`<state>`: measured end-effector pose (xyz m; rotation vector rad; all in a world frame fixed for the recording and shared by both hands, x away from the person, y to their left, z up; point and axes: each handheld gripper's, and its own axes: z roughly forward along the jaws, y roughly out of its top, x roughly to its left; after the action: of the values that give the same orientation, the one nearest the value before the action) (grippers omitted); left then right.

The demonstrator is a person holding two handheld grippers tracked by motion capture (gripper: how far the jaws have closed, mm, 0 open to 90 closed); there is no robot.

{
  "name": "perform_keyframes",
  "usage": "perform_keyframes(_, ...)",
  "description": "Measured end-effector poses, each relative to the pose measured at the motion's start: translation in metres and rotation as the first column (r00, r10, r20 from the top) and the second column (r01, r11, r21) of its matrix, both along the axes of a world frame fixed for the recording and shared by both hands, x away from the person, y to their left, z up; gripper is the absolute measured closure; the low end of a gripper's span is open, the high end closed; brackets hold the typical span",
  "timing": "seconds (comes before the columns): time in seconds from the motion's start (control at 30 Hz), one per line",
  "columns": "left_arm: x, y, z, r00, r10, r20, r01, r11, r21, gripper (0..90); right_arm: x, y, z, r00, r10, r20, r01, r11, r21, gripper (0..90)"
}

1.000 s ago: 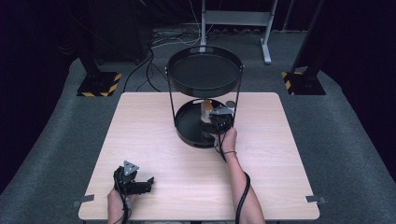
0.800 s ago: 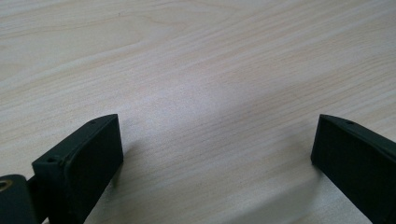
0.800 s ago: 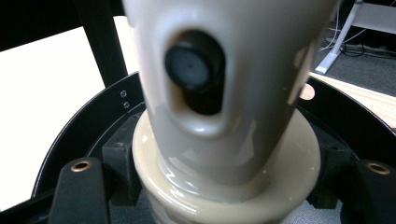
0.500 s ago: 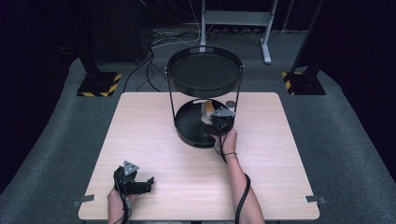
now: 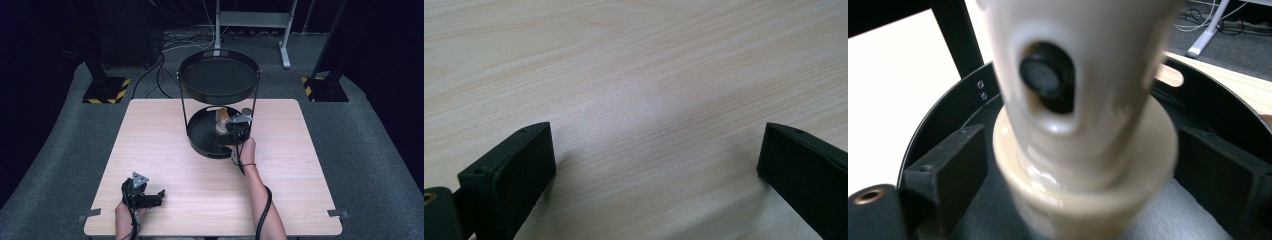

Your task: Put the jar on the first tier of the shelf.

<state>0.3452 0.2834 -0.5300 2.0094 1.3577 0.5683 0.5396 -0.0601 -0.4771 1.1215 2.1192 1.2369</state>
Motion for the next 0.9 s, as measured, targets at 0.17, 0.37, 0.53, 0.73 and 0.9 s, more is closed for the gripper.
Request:
perform_keyframes(0.17,0.000,0.000,0.000,1.0000,0.001,0.000,-0.001,1.0000,0.000,1.7,-0.017,-0.011,0.009,0.9999,0.003,-0.013,-0.003,1.000,-0.025,0.3)
perform_keyframes(0.37,0.000,0.000,0.000,1.0000,0.000,0.000,0.000,1.0000,0.000,1.6,-0.052,-0.031,0.010,0.9991,0.015,-0.040,-0.017,0.998,-0.059,0.0)
perform_keyframes(0.53,0.000,0.000,0.000,1.0000,0.000,0.001,0.000,1.0000,0.001,1.7,-0.095,-0.057,-0.005,0.9979,-0.015,-0.063,0.011,0.998,-0.063,0.0)
perform_keyframes(0.73,0.000,0.000,0.000,1.0000,-0.002,0.001,0.002,1.0000,0.001,1.9,-0.144,-0.089,-0.026,0.9926,-0.065,-0.102,0.056,0.995,-0.085,0.0)
perform_keyframes(0.9,0.000,0.000,0.000,1.0000,-0.001,0.002,0.001,1.0000,0.002,2.0,-0.171,-0.107,-0.039,0.9833,-0.112,-0.143,0.098,0.990,-0.104,0.0)
